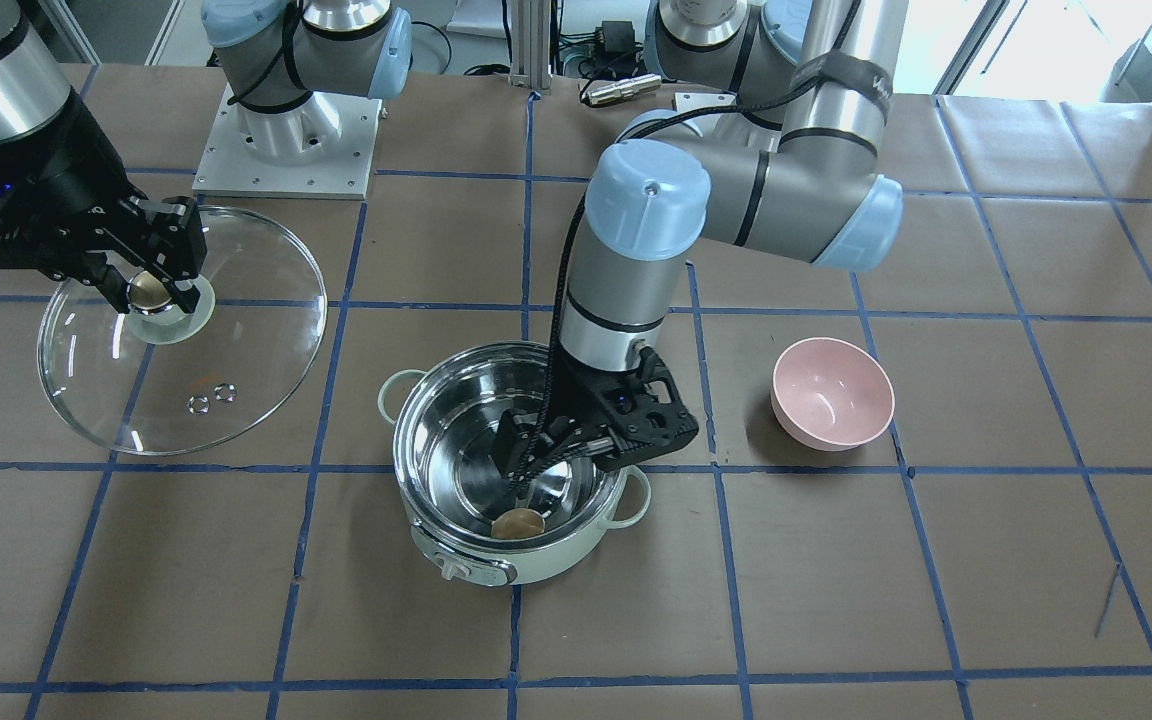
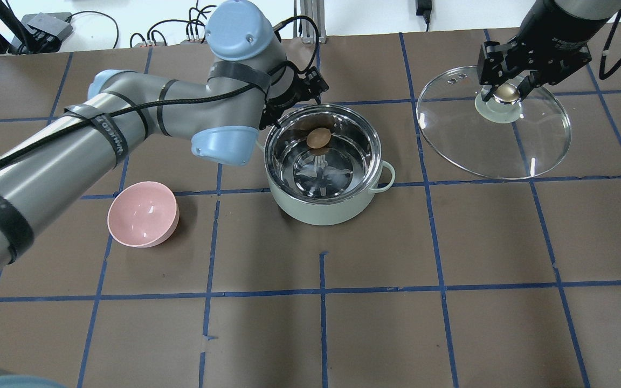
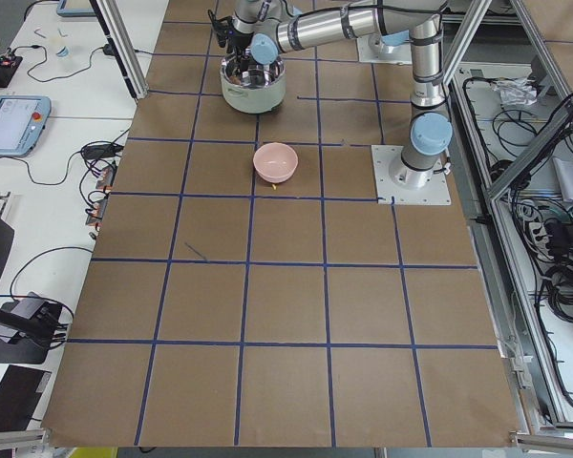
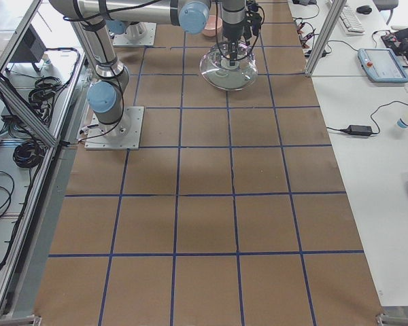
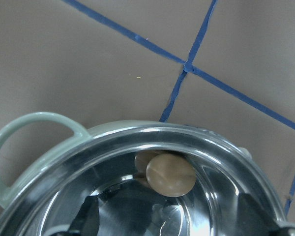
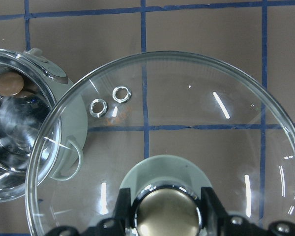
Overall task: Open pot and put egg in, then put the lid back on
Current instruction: 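Withdraw the left gripper while the right gripper carries the lid back over the pot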
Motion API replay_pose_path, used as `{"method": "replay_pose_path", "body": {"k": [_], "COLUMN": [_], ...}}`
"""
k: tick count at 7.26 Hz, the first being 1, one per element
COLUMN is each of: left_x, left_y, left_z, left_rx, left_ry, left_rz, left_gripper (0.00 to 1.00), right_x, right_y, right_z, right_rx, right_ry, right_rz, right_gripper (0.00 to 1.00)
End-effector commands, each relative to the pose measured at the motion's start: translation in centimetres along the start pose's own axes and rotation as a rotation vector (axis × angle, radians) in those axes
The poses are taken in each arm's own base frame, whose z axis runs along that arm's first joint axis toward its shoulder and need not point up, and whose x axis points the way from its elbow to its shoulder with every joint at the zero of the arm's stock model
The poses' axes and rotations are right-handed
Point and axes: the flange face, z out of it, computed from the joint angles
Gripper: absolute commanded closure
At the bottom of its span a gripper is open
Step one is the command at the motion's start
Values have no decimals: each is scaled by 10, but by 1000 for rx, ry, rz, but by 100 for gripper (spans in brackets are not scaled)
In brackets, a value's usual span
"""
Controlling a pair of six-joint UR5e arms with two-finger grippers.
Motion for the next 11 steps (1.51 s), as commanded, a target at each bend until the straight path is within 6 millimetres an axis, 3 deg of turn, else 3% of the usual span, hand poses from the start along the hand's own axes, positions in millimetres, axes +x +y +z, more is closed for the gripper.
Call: {"method": "replay_pose_path", "body": {"k": [1, 3, 4, 5, 7, 10, 11], "left_x": [-71, -130, -160, -173, -180, -175, -174], "left_y": [-32, -27, -28, -13, 14, 5, -9], "left_z": [-83, -166, -196, -222, -243, -250, -251], "left_rx": [-85, -159, -164, -177, -244, -247, -236], "left_ry": [-102, -151, -211, -270, -296, -286, -282], "left_rz": [21, 134, 195, 277, 324, 371, 359], "left_gripper": [1, 1, 0, 0, 0, 0, 0], "right_x": [-10, -48, -78, -114, -200, -251, -255], "right_y": [2, 3, 2, -3, 4, -1, -3], "right_z": [-5, -7, -10, -5, 22, 57, 75], "right_rx": [11, 44, 83, 93, 84, 92, 86], "right_ry": [1, 2, -9, -18, -46, -78, -75], "right_rz": [-2, -28, -5, 0, 44, 45, 17], "right_gripper": [66, 66, 66, 66, 66, 65, 63]}}
